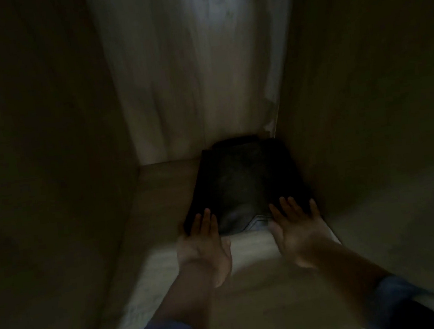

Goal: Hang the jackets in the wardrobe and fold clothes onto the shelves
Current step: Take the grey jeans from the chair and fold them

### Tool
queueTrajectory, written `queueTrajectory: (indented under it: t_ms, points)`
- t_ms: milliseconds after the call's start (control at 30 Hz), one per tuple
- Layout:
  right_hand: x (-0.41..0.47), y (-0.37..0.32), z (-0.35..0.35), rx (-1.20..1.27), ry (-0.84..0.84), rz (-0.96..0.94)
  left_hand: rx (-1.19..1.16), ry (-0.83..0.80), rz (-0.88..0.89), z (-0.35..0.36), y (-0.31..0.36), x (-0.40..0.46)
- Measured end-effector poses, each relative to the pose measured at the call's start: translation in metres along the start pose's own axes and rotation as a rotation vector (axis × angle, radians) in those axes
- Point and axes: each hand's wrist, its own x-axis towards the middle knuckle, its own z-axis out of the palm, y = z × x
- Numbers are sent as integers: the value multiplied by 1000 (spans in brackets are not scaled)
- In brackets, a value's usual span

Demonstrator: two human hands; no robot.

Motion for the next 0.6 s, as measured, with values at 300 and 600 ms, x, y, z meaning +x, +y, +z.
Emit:
queueTrajectory:
  t_ms: [300,600]
  points:
    - [-147,-37,-96,-23,175,-158,-111,-43,-97,-92,-32,-154]
    - [-306,-90,-183,102,-39,-281,-123,77,-172,-152,-41,-357]
